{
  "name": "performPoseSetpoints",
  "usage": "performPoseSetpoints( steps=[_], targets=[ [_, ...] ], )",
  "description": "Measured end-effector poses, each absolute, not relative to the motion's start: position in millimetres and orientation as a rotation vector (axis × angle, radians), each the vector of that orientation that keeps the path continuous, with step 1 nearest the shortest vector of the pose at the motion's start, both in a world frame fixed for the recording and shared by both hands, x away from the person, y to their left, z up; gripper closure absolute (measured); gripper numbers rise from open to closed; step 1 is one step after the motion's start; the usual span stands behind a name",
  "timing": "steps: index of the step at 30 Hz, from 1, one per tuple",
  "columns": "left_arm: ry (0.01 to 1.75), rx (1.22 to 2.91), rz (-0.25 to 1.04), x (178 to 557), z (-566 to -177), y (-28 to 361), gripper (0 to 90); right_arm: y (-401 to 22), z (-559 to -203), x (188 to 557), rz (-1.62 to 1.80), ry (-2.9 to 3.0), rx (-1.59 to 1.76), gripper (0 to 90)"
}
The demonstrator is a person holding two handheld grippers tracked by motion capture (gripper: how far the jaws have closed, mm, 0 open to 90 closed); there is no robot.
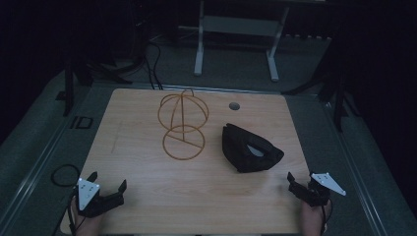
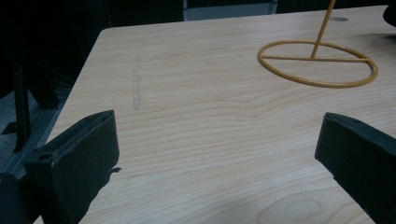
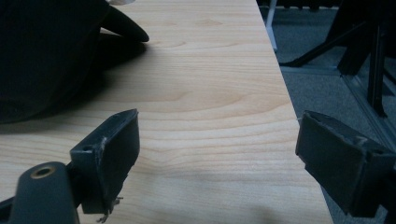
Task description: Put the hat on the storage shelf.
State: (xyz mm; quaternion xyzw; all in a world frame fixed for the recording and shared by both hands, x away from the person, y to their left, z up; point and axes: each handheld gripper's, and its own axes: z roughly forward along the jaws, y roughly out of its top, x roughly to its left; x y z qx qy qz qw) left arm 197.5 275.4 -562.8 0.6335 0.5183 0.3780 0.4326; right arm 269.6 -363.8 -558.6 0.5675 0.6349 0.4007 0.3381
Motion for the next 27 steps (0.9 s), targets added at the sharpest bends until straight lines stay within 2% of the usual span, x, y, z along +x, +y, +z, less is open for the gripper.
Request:
performPoseSetpoints(
  steps=[8,16,27],
  targets=[
    [1.299,1.569,0.938,197.7,-561.8,276.1,0.4,-373.9,-556.4,271.4,1.115,1.634,1.538,13.1],
    [1.302,1.602,0.936,199.1,-563.2,273.0,0.4,-374.0,-531.7,269.3,1.209,1.665,1.509,12.5],
    [1.288,1.627,0.926,198.1,-562.7,267.7,0.4,-345.3,-463.4,274.0,1.368,1.802,1.221,11.5]
  ],
)
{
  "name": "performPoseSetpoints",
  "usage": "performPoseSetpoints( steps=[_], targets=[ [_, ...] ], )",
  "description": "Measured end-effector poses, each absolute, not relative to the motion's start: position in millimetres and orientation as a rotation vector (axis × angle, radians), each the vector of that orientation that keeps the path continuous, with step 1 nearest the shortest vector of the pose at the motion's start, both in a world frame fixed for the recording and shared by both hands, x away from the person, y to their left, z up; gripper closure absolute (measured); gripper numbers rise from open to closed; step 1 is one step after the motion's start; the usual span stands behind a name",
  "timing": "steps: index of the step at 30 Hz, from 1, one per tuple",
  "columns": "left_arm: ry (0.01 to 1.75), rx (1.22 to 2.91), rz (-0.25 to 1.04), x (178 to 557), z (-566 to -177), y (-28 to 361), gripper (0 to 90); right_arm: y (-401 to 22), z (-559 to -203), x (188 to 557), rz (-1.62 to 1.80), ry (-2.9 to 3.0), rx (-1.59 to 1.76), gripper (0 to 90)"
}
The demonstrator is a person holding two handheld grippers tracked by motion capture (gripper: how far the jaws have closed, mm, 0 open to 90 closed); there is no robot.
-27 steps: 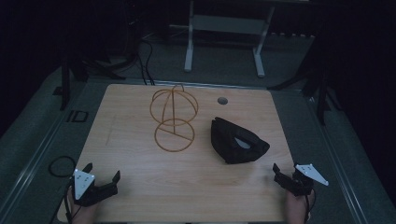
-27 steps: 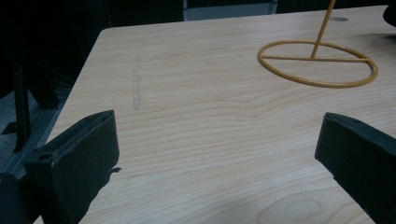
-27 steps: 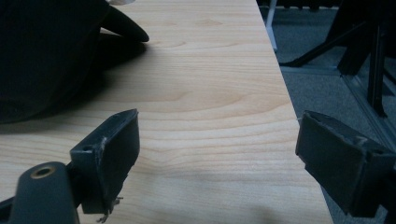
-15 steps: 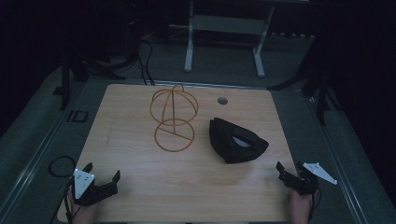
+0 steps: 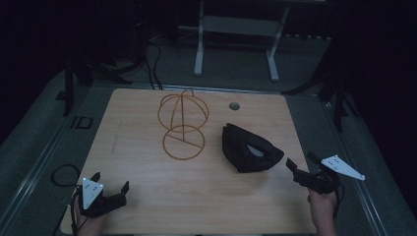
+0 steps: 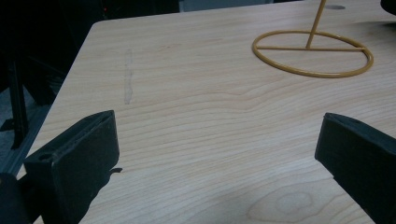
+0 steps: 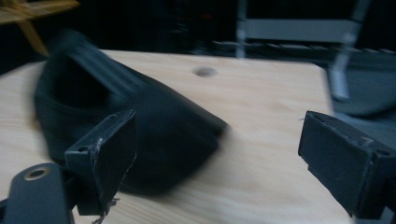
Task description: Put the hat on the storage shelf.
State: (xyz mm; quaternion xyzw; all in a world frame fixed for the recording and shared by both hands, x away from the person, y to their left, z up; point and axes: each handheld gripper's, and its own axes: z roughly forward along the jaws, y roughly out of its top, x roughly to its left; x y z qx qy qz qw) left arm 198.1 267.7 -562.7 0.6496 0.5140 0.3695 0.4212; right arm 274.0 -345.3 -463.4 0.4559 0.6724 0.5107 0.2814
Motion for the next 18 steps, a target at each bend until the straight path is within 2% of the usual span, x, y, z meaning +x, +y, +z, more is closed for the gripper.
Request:
performPoseSetpoints(
  steps=[8,18],
  targets=[
    [1.282,1.585,0.896,196.9,-560.1,267.8,0.4,-312.4,-446.7,286.6,1.441,1.973,1.035,10.0],
    [1.283,1.587,0.894,197.0,-560.1,267.8,0.4,-286.1,-458.2,306.5,1.327,2.146,0.938,9.1]
  ],
)
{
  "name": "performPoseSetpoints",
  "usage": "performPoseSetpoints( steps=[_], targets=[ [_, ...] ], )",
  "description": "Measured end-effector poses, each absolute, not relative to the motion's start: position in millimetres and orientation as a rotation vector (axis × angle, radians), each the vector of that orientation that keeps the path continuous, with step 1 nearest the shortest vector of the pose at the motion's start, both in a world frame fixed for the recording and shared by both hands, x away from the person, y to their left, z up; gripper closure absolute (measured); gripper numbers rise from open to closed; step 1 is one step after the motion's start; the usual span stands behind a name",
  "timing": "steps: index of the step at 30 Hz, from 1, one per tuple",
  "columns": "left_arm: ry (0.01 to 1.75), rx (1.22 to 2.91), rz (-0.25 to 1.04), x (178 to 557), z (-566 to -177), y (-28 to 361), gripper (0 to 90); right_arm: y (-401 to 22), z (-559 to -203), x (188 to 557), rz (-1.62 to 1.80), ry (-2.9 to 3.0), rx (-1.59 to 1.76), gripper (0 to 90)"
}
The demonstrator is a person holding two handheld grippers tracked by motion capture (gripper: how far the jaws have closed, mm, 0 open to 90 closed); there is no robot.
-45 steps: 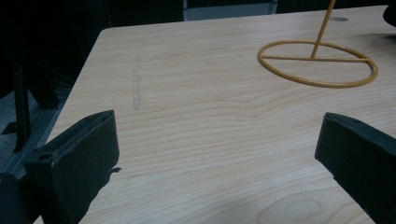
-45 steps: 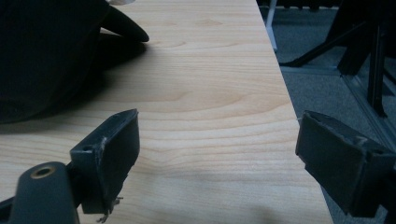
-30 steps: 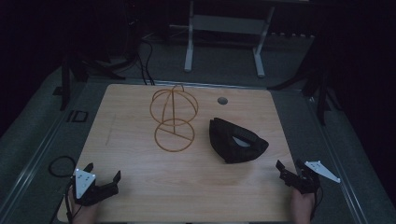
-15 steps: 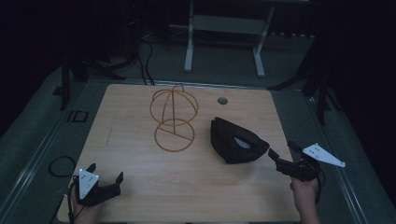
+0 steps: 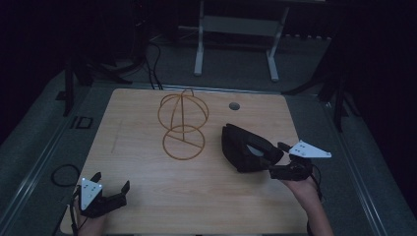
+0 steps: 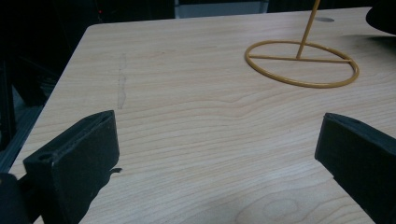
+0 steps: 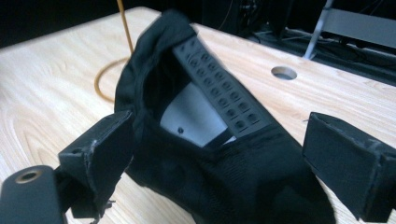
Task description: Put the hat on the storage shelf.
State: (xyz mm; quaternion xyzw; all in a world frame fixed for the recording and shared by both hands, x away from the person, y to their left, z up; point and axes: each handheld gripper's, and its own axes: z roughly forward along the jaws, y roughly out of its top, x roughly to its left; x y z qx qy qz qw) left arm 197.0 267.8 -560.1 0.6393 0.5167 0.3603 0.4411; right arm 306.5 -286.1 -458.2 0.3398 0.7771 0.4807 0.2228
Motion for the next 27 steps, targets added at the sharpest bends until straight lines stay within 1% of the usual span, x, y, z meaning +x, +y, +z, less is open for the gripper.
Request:
performPoseSetpoints(
  steps=[13,16,17,18,20,21,23,24,25,26,27],
  targets=[
    [1.29,1.589,0.881,198.1,-560.5,268.1,0.4,-268.5,-487.5,312.7,1.105,2.272,0.858,9.4],
    [1.293,1.582,0.875,197.9,-560.4,268.8,0.4,-264.7,-497.2,313.7,1.064,2.282,0.821,20.1],
    [1.296,1.582,0.873,198.1,-560.6,269.2,0.4,-264.5,-498.7,314.5,1.059,2.292,0.817,27.4],
    [1.296,1.582,0.87,198.4,-560.7,269.2,0.4,-264.4,-500.0,315.4,1.057,2.297,0.807,29.3],
    [1.296,1.582,0.87,198.4,-560.7,269.2,0.5,-264.6,-500.8,316.2,1.07,2.3,0.814,29.3],
    [1.298,1.581,0.867,198.5,-560.8,269.4,0.5,-266.1,-501.5,318.3,1.086,2.314,0.795,49.4],
    [1.299,1.579,0.863,198.5,-560.9,269.5,0.4,-267.0,-502.2,320.4,1.085,2.342,0.769,65.7],
    [1.299,1.58,0.86,198.5,-561.0,269.6,0.4,-267.0,-503.2,321.3,1.077,2.357,0.753,68.8],
    [1.299,1.58,0.86,198.5,-561.0,269.6,0.4,-267.0,-503.2,321.3,1.077,2.357,0.753,68.8],
    [1.299,1.579,0.859,198.5,-561.0,269.6,0.4,-266.8,-504.3,322.6,1.067,2.371,0.738,71.5],
    [1.299,1.579,0.859,198.6,-561.1,269.6,0.5,-266.7,-506.5,325.1,1.051,2.407,0.722,81.6]
  ],
)
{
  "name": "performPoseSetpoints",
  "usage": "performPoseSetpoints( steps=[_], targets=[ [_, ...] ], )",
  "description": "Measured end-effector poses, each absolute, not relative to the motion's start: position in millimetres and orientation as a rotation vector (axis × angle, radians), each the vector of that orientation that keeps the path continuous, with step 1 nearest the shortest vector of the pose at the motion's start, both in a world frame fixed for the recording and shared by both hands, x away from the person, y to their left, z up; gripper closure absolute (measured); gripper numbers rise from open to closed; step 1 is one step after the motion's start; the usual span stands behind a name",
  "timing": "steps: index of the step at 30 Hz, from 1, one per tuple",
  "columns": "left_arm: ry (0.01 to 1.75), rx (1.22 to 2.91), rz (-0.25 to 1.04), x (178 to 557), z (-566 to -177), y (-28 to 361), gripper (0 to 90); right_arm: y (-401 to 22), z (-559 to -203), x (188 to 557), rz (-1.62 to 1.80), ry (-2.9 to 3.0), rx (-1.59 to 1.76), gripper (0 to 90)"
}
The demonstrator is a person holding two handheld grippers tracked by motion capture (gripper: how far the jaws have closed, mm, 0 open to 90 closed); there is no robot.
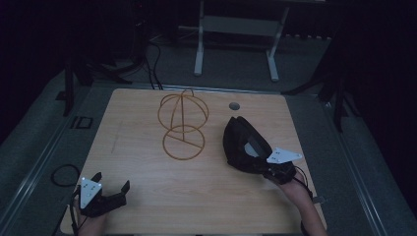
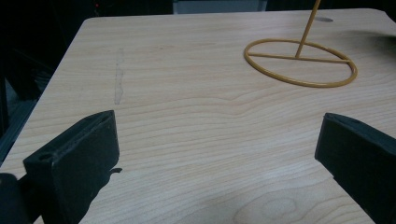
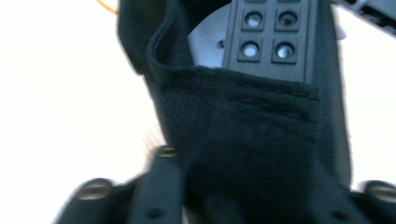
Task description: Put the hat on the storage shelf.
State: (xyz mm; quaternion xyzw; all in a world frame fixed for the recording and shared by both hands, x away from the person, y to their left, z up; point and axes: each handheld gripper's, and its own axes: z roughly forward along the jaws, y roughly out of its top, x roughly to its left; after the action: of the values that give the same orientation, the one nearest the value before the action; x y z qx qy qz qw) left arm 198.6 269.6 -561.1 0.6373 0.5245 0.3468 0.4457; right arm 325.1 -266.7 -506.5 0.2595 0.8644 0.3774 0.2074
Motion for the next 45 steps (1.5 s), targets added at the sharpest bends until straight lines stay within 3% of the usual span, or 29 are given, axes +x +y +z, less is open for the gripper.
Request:
performPoseSetpoints(
  steps=[3,13,35,45],
  targets=[
    [1.297,1.58,0.858,198.6,-561.2,269.3,0.4,-266.7,-509.9,327.8,1.032,2.422,0.713,89.2],
    [1.297,1.587,0.85,199.3,-561.5,267.7,0.4,-271.9,-495.2,328.0,1.075,2.37,0.659,89.6],
    [1.147,1.737,0.618,201.7,-537.6,219.4,0.4,-255.2,-432.6,291.4,1.18,2.376,0.38,89.7],
    [1.076,1.695,0.513,207.9,-506.4,206.5,0.4,-236.5,-412.6,272.3,1.226,2.405,0.223,89.7]
  ],
)
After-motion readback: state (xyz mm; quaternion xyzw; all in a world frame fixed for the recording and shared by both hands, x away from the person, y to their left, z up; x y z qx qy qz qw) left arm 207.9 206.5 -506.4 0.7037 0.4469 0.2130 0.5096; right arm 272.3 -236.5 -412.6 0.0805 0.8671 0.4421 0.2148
